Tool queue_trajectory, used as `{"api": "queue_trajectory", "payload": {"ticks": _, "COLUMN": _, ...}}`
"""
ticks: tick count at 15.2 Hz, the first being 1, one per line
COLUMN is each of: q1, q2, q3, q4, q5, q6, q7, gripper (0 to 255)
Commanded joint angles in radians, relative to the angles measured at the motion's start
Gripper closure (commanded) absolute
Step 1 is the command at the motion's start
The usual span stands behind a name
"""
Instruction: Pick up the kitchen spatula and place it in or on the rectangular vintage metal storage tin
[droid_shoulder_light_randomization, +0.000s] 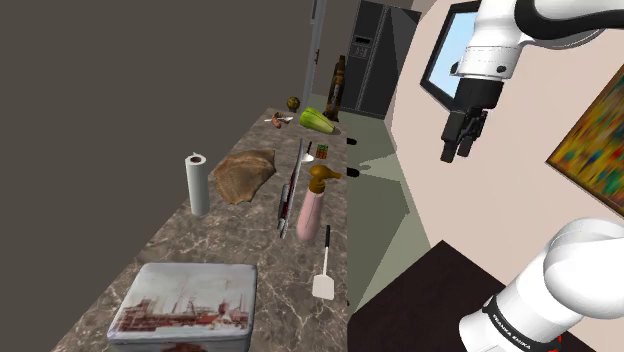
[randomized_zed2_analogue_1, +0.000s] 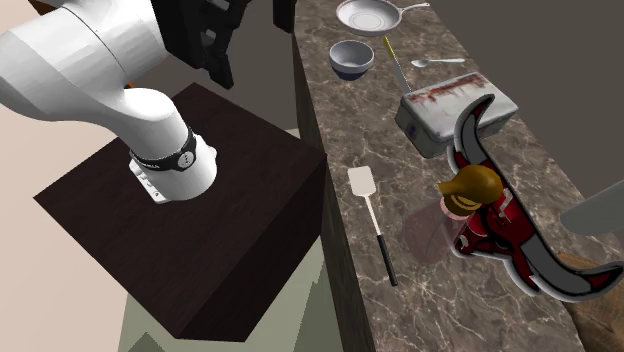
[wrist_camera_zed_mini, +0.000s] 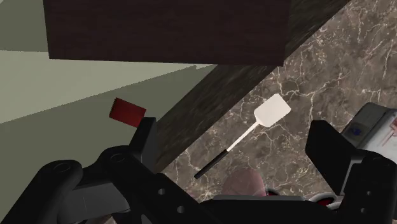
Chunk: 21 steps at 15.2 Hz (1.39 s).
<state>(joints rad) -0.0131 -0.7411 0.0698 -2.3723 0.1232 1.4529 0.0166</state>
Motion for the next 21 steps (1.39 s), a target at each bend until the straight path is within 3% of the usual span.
{"api": "queue_trajectory", "payload": {"ticks": 1, "q1": 0.0, "q2": 0.0, "q3": 0.0, "q4": 0.0, "q5": 0.0, "q6": 0.0, "q7": 0.0, "gripper": 0}}
{"api": "queue_trajectory", "payload": {"ticks": 11, "q1": -0.016, "q2": 0.047, "q3": 0.193, "q4": -0.259, "q5": 0.125, "q6": 0.397, "q7": 0.297, "gripper": 0}}
{"api": "queue_trajectory", "payload": {"ticks": 17, "q1": -0.039, "q2": 0.2, "q3": 0.326, "q4": -0.33, "q5": 0.175, "q6": 0.674, "q7": 0.48, "gripper": 0}}
{"api": "queue_trajectory", "payload": {"ticks": 21, "q1": -0.08, "q2": 0.355, "q3": 0.421, "q4": -0.338, "q5": 0.166, "q6": 0.869, "q7": 0.621, "gripper": 0}}
